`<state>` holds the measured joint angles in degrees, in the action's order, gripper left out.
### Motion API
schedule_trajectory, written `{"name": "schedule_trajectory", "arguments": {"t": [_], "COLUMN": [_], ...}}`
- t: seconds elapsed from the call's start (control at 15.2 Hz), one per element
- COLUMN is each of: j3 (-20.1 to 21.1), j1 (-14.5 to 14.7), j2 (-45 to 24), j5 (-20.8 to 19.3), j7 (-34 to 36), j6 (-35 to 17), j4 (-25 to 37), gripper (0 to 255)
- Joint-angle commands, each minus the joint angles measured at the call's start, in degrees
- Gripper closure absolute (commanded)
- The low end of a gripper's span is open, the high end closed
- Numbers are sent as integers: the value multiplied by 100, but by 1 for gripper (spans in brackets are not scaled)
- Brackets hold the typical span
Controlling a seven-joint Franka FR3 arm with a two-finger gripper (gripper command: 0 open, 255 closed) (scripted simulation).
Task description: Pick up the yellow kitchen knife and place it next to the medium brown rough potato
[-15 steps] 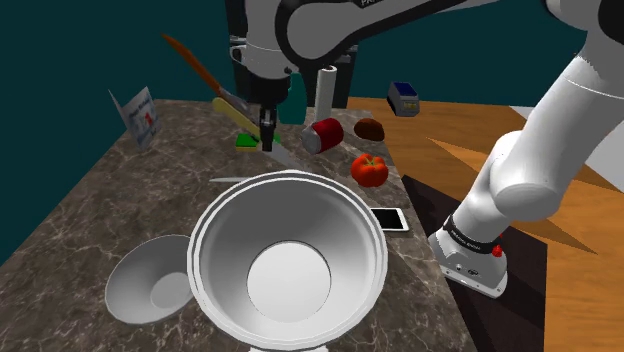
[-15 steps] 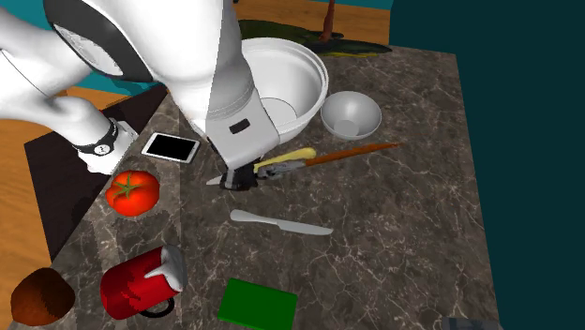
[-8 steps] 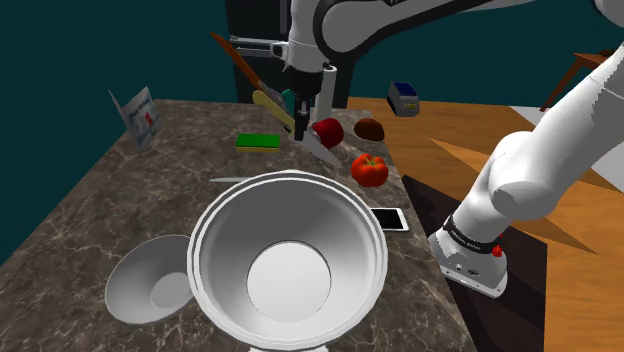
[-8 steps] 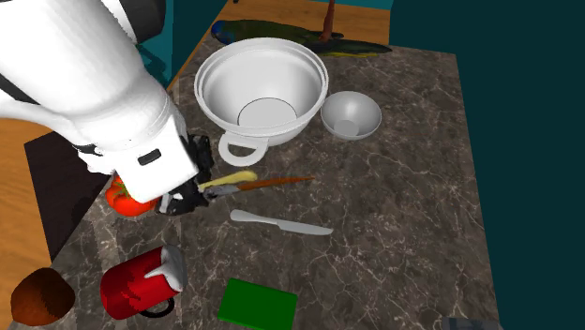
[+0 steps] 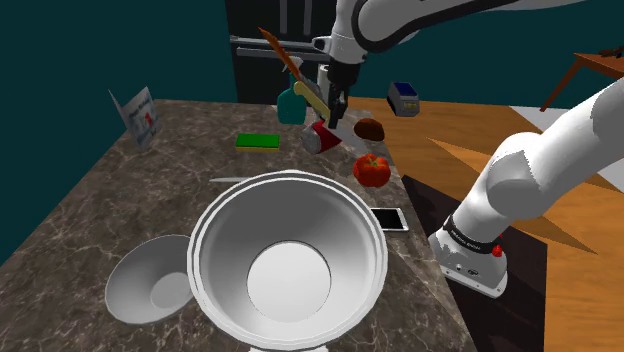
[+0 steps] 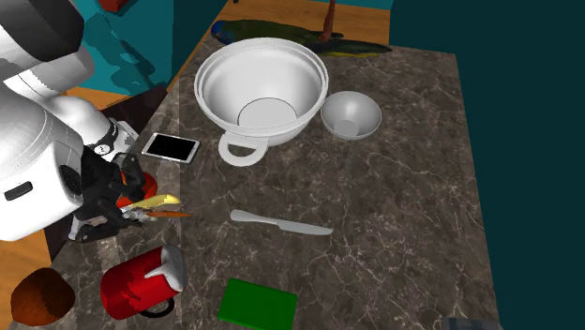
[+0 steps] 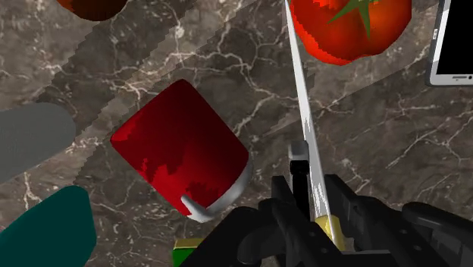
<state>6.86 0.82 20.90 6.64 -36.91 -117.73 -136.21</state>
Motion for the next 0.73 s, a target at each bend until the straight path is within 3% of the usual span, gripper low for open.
{"name": "schedule_trajectory", "arguments": {"t": [0.0, 0.66], "j3": [-139, -108], "j1": [-74, -61], "j2": [86, -233], "j5": [-31, 6], "j7": [-213, -261], "j6": [-60, -897], "j4": [-160, -680], "gripper": [255, 255]}}
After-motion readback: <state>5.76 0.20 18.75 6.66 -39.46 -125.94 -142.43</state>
